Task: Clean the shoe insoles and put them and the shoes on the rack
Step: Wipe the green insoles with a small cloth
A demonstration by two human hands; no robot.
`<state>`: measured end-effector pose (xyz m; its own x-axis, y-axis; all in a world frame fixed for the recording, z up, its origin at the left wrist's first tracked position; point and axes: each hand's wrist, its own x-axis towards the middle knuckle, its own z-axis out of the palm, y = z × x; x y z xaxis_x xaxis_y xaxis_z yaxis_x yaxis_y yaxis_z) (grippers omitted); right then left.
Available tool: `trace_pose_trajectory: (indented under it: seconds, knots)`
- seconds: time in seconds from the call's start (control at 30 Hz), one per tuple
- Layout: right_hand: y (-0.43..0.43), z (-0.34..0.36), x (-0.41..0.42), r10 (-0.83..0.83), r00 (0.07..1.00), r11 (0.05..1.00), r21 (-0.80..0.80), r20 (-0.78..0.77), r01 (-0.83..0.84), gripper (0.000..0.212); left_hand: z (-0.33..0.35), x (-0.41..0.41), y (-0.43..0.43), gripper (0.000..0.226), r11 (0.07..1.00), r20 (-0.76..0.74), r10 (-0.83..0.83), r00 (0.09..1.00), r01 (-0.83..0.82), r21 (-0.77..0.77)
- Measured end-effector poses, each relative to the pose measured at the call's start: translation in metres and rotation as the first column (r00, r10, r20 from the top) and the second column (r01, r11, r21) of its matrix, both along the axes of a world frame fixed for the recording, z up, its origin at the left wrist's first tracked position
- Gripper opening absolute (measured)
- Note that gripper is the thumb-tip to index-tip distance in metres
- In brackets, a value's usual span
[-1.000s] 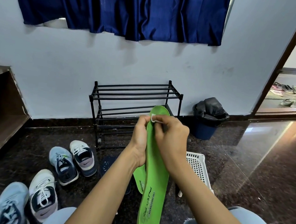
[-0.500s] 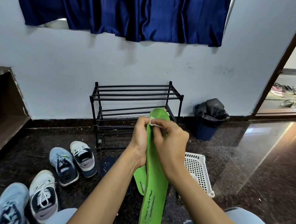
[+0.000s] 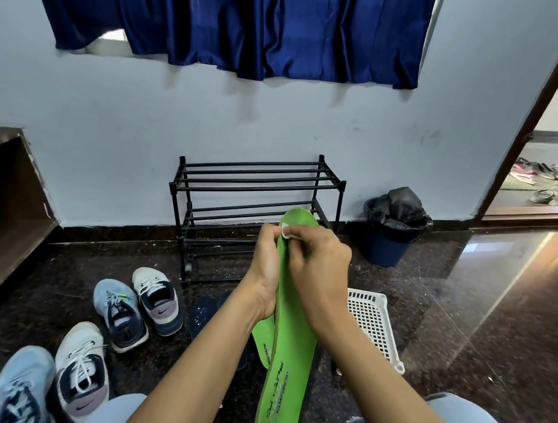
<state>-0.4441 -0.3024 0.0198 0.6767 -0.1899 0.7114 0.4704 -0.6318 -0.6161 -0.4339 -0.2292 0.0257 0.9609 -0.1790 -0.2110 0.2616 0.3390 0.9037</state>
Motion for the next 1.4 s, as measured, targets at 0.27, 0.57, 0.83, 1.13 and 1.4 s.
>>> trace_pose_trajectory:
  seconds: [0.27, 0.57, 0.83, 1.13, 1.4]
  knots:
    - [-0.005, 0.001, 0.007, -0.018, 1.000, 0.999, 0.049, -0.017, 0.019, 0.022, -0.002, -0.001, -0.004, 0.056, 1.000, 0.004, -0.002, 1.000, 0.002, 0.007]
    - [-0.015, 0.009, 0.017, -0.045, 0.998, 0.999, 0.012, -0.034, 0.045, 0.019, 0.000, -0.004, -0.008, 0.057, 1.000, 0.010, -0.027, 1.000, 0.027, 0.010]
    - [-0.006, 0.000, 0.007, -0.027, 0.999, 1.000, -0.006, -0.028, 0.027, 0.020, 0.001, -0.002, -0.003, 0.054, 1.000, 0.023, -0.001, 1.000, 0.001, 0.014]
    - [-0.006, 0.000, 0.007, -0.024, 1.000, 0.999, 0.037, -0.008, 0.024, 0.021, 0.002, -0.003, -0.004, 0.054, 1.000, 0.023, -0.015, 1.000, 0.015, 0.010]
    - [-0.017, 0.010, 0.019, -0.084, 0.996, 0.996, -0.020, -0.014, 0.084, 0.021, 0.002, -0.005, -0.008, 0.056, 0.999, 0.018, -0.033, 0.999, 0.033, 0.019]
